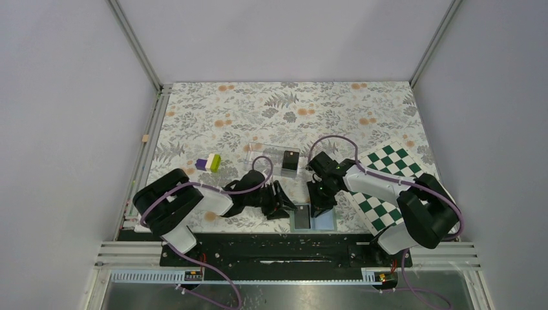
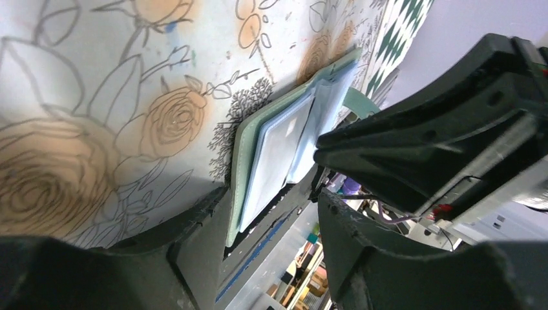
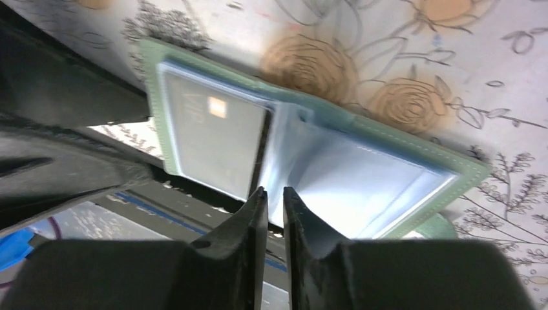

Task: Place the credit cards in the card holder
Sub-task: Insert the credit card into the card holder, then close the card holder at the center of the board.

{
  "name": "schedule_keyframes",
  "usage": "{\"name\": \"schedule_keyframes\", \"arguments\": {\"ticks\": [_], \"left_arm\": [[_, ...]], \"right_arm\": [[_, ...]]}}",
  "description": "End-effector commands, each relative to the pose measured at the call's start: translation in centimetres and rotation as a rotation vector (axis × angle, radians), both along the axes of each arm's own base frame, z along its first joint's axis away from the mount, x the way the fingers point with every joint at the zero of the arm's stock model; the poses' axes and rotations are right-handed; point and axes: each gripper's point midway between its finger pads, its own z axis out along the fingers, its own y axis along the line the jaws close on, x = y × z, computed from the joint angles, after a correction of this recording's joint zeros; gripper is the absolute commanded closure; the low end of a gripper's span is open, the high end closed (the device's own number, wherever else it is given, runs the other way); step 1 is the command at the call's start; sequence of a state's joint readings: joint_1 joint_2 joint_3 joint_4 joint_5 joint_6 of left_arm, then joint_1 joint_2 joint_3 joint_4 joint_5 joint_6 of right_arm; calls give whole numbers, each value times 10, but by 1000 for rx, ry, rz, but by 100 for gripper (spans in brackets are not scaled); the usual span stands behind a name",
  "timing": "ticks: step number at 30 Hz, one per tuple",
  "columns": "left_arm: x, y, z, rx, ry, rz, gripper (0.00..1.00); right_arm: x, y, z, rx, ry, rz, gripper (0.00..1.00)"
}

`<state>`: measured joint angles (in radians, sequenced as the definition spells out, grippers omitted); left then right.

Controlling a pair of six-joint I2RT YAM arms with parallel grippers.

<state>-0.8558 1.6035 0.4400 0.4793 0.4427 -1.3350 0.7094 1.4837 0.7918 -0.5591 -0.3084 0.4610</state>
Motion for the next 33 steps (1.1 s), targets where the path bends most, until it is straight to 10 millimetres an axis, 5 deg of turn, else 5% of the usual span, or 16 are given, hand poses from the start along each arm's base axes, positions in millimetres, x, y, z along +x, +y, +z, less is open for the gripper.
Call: {"name": "schedule_keyframes", "arguments": {"ticks": [1,5,14,19,22,27,33], "left_arm": [[1,1,-20,32,26,9,46],[5,-8,-17,6,6,-14,47],[4,-33,33,-202,-103,-93,58],[-4,-42,32,-180,-110,-139,69],[-3,-35,14,-56,-104,-143,73],[7,-9,-2,210,-128,-131,99],[16,34,11,430,-173,-101,100]], "right_arm": [[-1,-23,-14,-87,-16,-13,83],[-6,-27,-25,-100,6,-13,92],[-8,-18,-34,-71,45,-9,97],[-5,-10,-32,-48,52,-10,97],[-2,-4,-27,-21,52,-15,97],[3,5,-11,26,28,-14,94],[12,8,13,58,-44,-14,75]]}}
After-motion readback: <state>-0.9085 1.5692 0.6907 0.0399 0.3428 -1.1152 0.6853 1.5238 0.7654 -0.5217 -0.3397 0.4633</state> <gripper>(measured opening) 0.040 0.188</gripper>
